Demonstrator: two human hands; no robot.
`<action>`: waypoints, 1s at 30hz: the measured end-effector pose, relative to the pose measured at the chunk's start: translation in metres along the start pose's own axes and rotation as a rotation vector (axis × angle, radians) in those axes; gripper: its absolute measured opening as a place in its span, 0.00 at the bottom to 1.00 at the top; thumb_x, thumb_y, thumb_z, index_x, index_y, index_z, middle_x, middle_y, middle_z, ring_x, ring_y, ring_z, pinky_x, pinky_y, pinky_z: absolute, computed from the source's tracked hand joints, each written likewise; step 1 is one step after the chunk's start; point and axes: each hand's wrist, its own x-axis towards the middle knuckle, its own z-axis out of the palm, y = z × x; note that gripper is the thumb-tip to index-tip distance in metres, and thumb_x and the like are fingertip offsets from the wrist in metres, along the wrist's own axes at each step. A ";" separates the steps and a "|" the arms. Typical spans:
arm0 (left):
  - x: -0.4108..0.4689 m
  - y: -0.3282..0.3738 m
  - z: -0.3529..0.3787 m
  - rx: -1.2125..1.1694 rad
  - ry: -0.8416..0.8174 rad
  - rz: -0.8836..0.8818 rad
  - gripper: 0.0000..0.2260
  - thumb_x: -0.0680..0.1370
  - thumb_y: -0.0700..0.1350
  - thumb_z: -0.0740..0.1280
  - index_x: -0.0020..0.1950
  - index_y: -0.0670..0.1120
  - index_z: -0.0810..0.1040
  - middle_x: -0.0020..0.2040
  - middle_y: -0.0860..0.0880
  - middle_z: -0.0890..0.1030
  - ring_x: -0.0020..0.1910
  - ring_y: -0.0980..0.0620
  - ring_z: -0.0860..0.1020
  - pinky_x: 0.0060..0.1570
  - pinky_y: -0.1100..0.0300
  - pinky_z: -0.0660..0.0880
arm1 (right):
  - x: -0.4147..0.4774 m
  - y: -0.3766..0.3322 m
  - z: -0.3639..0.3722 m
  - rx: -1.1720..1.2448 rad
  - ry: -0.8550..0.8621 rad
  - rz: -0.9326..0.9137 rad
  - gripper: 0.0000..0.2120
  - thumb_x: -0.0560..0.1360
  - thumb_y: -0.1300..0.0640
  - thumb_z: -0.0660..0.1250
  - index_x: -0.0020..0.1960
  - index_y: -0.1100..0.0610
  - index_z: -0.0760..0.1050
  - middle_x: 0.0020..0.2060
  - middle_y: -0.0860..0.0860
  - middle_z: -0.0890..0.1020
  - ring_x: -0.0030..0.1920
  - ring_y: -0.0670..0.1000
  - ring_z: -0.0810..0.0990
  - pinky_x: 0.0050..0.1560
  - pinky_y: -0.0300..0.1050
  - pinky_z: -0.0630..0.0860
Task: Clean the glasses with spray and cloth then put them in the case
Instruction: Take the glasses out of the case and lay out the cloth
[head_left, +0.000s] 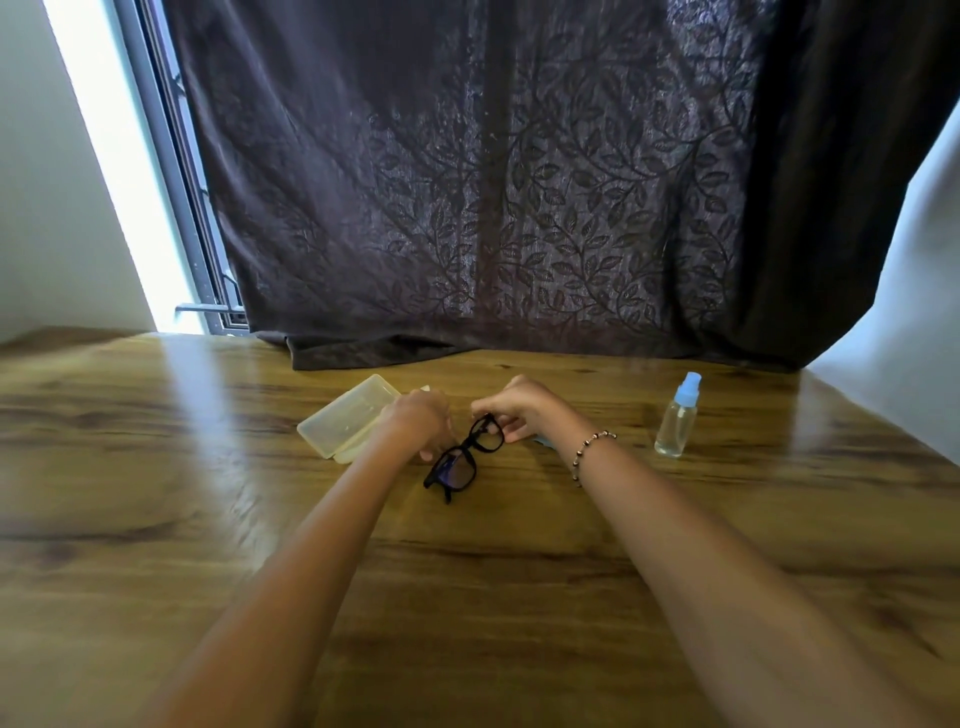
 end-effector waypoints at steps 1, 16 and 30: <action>-0.001 -0.001 0.000 -0.019 -0.008 0.003 0.10 0.76 0.46 0.68 0.55 0.46 0.79 0.46 0.49 0.82 0.43 0.53 0.81 0.52 0.56 0.78 | -0.001 0.000 0.000 0.043 0.000 0.009 0.25 0.71 0.54 0.74 0.63 0.63 0.71 0.37 0.53 0.82 0.31 0.47 0.80 0.28 0.40 0.76; -0.013 -0.016 -0.021 -0.640 0.216 0.135 0.08 0.78 0.48 0.67 0.44 0.46 0.82 0.41 0.51 0.81 0.44 0.52 0.79 0.46 0.58 0.76 | -0.030 0.015 -0.051 0.576 -0.042 -0.077 0.03 0.72 0.67 0.71 0.42 0.62 0.78 0.36 0.57 0.82 0.36 0.50 0.81 0.36 0.44 0.83; 0.006 -0.026 -0.016 -1.233 0.385 -0.148 0.16 0.79 0.41 0.64 0.66 0.46 0.68 0.45 0.42 0.81 0.32 0.53 0.77 0.31 0.63 0.77 | -0.019 0.027 -0.050 0.417 -0.198 -0.178 0.08 0.71 0.62 0.74 0.48 0.63 0.82 0.37 0.53 0.83 0.38 0.46 0.82 0.42 0.39 0.82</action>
